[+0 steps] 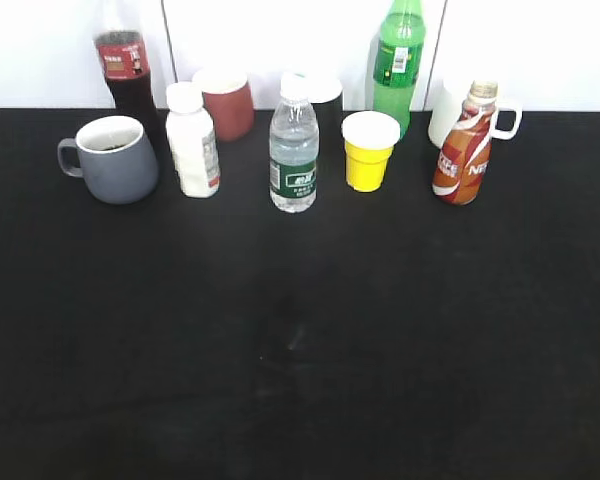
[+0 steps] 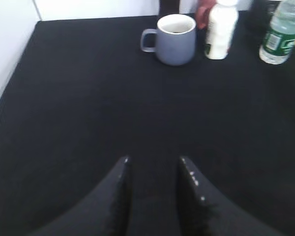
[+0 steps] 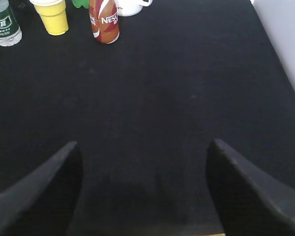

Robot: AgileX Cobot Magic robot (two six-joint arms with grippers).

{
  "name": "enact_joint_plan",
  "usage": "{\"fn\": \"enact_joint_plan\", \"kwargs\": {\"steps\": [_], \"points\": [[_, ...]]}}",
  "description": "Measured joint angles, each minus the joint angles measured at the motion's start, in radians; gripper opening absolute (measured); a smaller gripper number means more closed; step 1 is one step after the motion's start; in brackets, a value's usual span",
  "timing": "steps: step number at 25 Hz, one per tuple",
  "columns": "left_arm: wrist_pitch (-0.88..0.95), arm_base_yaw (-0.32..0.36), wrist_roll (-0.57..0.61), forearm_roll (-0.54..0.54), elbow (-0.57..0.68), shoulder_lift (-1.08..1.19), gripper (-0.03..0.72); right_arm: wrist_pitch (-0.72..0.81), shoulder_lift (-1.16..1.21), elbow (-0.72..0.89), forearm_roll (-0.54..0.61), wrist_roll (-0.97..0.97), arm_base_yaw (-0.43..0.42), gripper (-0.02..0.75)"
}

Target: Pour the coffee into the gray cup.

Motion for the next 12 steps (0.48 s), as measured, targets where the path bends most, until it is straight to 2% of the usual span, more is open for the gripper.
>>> {"fn": "enact_joint_plan", "kwargs": {"steps": [12], "points": [[0.0, 0.003, 0.0, 0.0, 0.0, 0.0, 0.228, 0.0, 0.0, 0.0, 0.001, 0.0, -0.017, 0.588]]}}
